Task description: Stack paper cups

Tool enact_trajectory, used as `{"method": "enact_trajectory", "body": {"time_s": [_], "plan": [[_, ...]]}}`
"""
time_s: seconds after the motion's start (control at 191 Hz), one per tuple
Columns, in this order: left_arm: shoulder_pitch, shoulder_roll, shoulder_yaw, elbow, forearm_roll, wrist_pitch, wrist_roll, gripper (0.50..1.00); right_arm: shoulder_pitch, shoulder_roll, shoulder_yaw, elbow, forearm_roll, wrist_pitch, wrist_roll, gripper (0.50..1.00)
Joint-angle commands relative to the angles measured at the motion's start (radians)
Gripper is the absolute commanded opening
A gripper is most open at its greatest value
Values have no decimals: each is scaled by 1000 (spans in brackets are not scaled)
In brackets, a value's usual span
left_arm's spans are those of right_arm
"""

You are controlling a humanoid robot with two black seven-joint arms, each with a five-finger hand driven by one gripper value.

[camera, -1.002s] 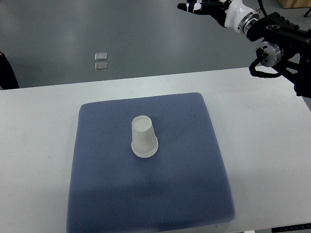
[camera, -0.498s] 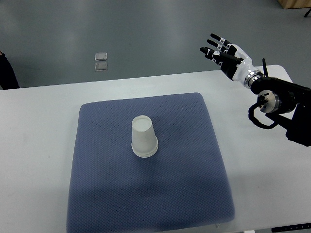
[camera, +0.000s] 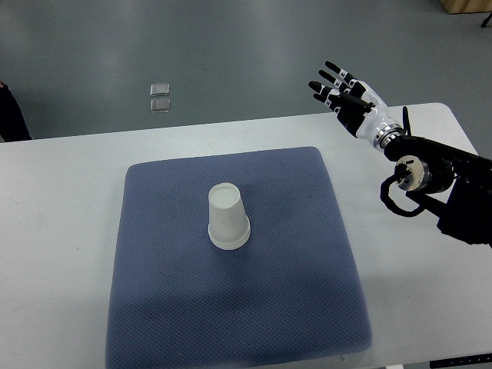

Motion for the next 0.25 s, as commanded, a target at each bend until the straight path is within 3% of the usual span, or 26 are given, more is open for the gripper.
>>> {"method": "enact_trajectory", "body": {"time_s": [0.0,0.246], "plan": [[0,0,0,0,0,0,1,1000,-4,0,0,1,0,1,1,924],[0,0,0,0,0,0,-1,1000,-28,0,2,-1,0,1,11,924]]}}
